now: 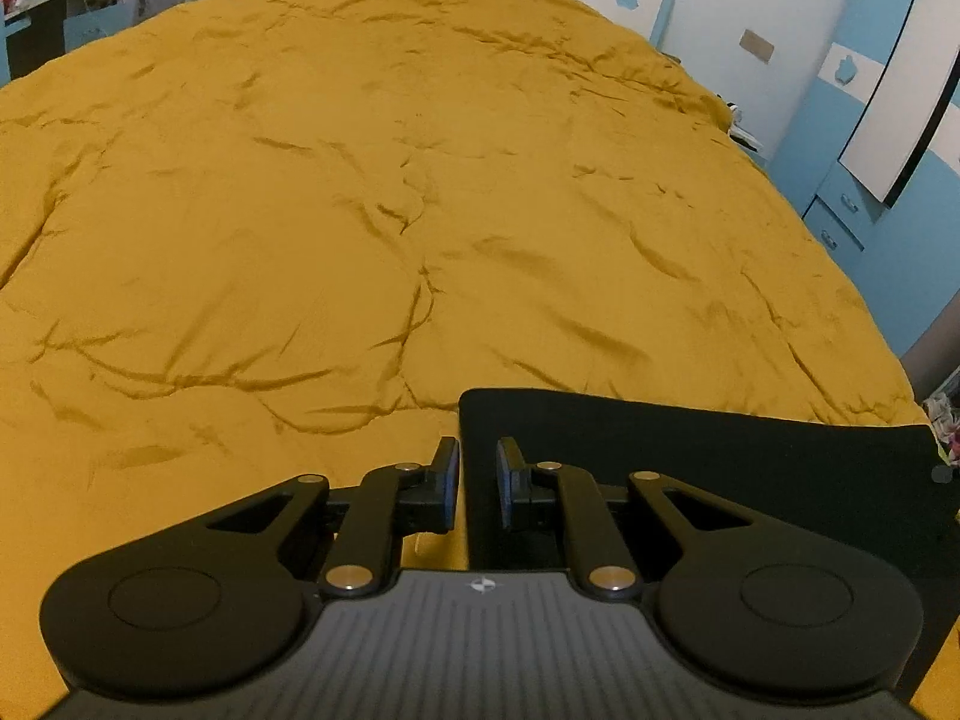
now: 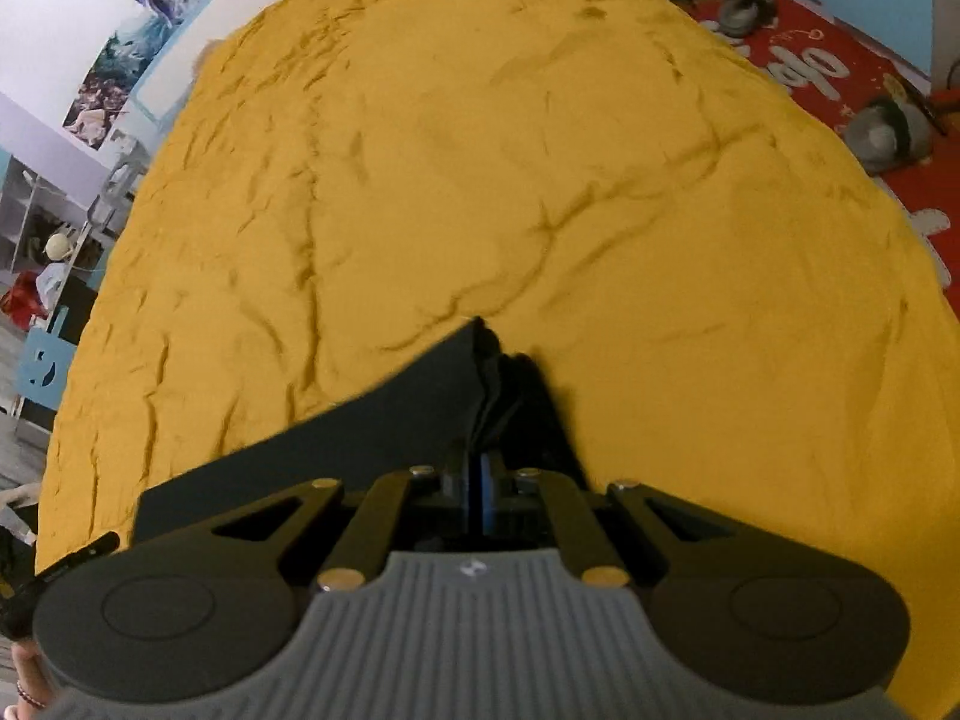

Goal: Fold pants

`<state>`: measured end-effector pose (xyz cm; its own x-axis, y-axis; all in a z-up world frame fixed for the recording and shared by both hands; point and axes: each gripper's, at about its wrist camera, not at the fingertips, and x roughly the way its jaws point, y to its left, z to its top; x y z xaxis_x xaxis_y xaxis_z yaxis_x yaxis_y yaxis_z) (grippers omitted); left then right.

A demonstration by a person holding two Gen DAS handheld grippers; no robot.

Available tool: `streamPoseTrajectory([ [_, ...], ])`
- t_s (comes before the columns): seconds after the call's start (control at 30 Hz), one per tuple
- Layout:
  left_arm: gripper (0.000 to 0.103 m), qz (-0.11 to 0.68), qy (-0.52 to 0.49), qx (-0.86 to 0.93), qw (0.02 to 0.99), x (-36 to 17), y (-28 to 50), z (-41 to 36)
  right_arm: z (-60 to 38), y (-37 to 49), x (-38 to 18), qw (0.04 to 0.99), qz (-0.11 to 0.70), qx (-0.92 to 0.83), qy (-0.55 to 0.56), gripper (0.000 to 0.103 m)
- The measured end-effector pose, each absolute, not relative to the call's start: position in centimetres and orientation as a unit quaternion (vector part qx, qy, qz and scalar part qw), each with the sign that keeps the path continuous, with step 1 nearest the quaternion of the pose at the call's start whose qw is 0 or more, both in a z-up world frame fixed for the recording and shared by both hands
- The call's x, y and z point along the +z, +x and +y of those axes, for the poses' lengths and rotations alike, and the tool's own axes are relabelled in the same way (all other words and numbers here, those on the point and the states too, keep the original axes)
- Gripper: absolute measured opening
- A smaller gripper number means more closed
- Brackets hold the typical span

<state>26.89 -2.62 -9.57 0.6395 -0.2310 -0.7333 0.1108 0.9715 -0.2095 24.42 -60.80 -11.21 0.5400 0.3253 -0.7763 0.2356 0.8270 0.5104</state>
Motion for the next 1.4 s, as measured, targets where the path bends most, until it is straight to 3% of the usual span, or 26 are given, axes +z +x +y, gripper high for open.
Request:
streamPoseTrajectory([
  [0.13, 0.014, 0.411, -0.068, -0.096, 0.904, -9.5, 27.8, -2.7, -61.0, 24.2, -11.4, 0.833, 0.495, 0.005, 0.247, 0.000],
  [0.2, 0.014, 0.406, -0.069, -0.098, 0.906, -9.2, 27.9, -2.5, -60.4, 24.0, -10.4, 0.844, 0.501, -0.029, 0.190, 0.005],
  [0.4, 0.010, 0.403, -0.049, -0.126, 0.905, -9.5, 29.2, -4.0, -57.3, 22.4, -6.6, 0.889, 0.433, 0.026, 0.148, 0.005],
  [0.7, 0.004, 0.429, 0.058, -0.084, 0.898, -13.7, 31.4, -5.7, -56.8, 22.6, -12.4, 0.879, 0.462, -0.017, 0.120, 0.000],
  [1.07, 0.004, 0.413, 0.037, -0.144, 0.899, -7.3, 23.5, -3.3, -53.3, 17.8, -7.8, 0.908, 0.408, 0.007, 0.099, 0.003],
  [1.17, 0.009, 0.412, 0.054, -0.157, 0.896, -6.2, 19.8, -2.7, -50.6, 16.3, -7.9, 0.906, 0.410, 0.031, 0.102, 0.009],
  [1.23, 0.019, 0.411, 0.073, -0.166, 0.894, -5.9, 17.7, -2.7, -48.7, 14.6, -7.8, 0.907, 0.406, 0.047, 0.100, 0.020],
  [1.27, 0.022, 0.410, 0.086, -0.171, 0.892, -5.9, 16.7, -2.6, -47.7, 13.8, -7.7, 0.909, 0.403, 0.051, 0.093, 0.022],
  [1.33, 0.039, 0.407, 0.109, -0.181, 0.889, -6.1, 14.9, -2.9, -45.8, 12.2, -7.7, 0.913, 0.396, 0.056, 0.081, 0.023],
  [1.4, 0.046, 0.402, 0.128, -0.187, 0.887, -6.7, 13.3, -3.3, -44.6, 10.9, -8.1, 0.914, 0.393, 0.054, 0.085, 0.023],
])
